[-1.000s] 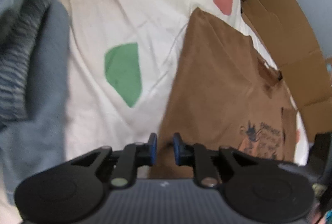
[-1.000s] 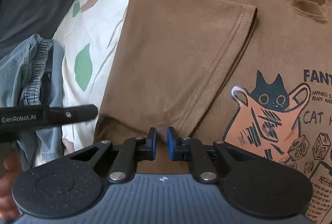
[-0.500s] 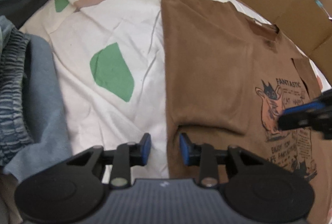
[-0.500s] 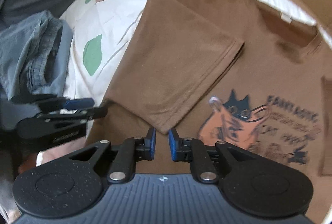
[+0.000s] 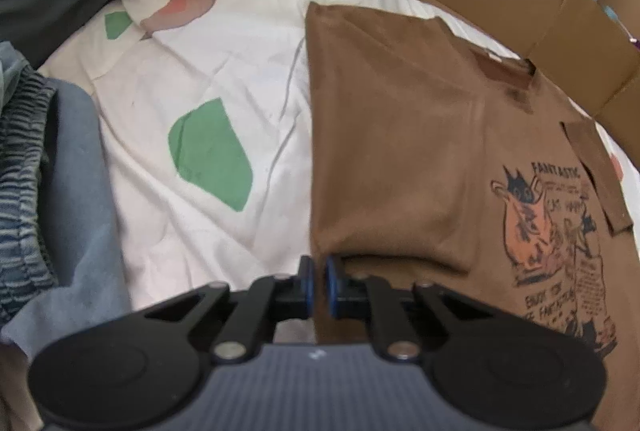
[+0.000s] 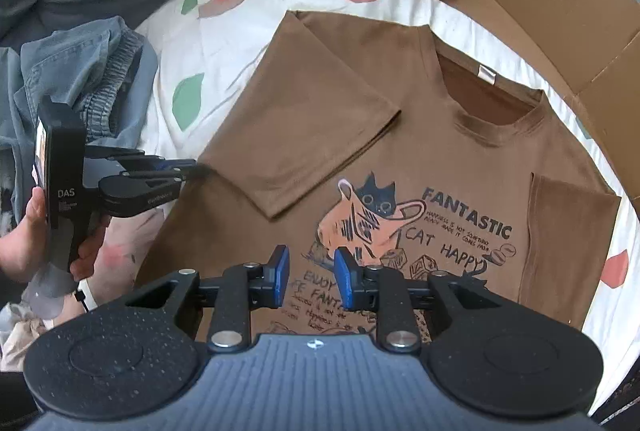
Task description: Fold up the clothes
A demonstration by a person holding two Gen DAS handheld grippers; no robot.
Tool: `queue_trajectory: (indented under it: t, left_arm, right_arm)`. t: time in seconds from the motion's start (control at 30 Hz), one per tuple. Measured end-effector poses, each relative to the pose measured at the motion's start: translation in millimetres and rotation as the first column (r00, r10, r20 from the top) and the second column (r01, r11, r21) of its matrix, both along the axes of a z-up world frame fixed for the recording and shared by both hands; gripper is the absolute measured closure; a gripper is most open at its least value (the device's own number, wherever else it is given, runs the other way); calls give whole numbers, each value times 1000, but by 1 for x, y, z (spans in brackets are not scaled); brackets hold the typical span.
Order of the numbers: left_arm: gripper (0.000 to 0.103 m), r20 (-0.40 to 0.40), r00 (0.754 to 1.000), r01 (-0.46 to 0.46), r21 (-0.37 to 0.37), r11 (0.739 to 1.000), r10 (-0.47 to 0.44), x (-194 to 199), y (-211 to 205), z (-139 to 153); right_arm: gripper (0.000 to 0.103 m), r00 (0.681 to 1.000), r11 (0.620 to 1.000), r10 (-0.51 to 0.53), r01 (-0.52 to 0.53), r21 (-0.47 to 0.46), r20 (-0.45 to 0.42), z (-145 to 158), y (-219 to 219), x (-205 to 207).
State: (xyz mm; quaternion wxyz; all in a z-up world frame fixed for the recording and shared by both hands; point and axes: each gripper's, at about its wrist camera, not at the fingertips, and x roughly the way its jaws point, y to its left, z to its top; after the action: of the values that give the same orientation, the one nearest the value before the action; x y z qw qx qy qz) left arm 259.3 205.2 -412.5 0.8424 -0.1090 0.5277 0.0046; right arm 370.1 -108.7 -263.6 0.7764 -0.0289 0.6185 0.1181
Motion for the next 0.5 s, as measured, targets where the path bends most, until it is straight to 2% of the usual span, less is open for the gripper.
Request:
queue_trajectory:
  t: [0.27, 0.43, 0.5]
  left_arm:
    - [99, -28, 999, -42, 3, 999, 42, -4, 20, 7]
    - [97, -5, 998, -59, -33, 998, 59, -12, 31, 26]
    - [88, -2, 998, -59, -50, 997, 59, -15, 31, 35]
  right_arm:
    - [72, 993, 994, -105, 106, 23, -57, -23, -39, -4]
    - [72, 994, 994, -108, 108, 6, -18, -6, -53, -9]
    - [71, 994, 994, -110, 110, 12, -3, 6, -59, -9]
